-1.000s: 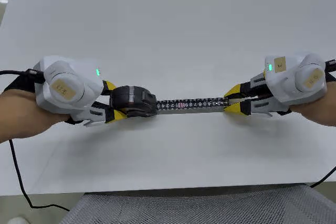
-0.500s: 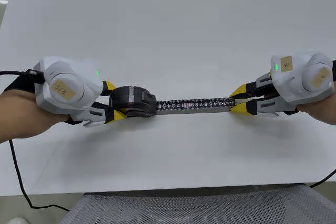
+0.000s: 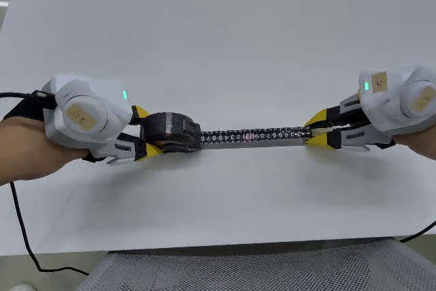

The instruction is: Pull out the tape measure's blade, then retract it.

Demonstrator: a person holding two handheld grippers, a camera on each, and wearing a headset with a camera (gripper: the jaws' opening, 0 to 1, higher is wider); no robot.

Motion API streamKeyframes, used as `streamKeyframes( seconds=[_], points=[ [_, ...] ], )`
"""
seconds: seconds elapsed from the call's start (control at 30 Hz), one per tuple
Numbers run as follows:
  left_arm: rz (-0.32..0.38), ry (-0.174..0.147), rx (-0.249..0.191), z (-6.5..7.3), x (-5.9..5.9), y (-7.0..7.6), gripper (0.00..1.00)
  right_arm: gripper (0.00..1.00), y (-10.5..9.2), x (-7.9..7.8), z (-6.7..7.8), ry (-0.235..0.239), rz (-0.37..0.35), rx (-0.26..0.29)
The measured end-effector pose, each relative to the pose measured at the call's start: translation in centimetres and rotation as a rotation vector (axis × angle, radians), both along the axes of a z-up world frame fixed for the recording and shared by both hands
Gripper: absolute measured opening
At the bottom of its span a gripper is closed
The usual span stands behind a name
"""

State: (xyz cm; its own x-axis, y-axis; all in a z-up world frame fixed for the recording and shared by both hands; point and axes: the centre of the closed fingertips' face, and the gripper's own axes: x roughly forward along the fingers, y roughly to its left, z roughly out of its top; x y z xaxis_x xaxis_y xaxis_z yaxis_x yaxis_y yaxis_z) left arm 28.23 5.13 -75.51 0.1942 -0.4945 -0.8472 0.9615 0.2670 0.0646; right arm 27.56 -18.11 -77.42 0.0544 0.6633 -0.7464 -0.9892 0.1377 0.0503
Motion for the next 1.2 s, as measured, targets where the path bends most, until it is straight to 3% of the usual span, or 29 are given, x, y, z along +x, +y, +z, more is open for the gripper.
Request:
streamKeyframes(
  seconds=[1.2],
  points=[
    [-0.006,-0.002,0.004,0.0,0.1,0.1,0.25,0.09,-3.3,-0.2,-0.1,0.013,0.003,-0.066]
  ],
)
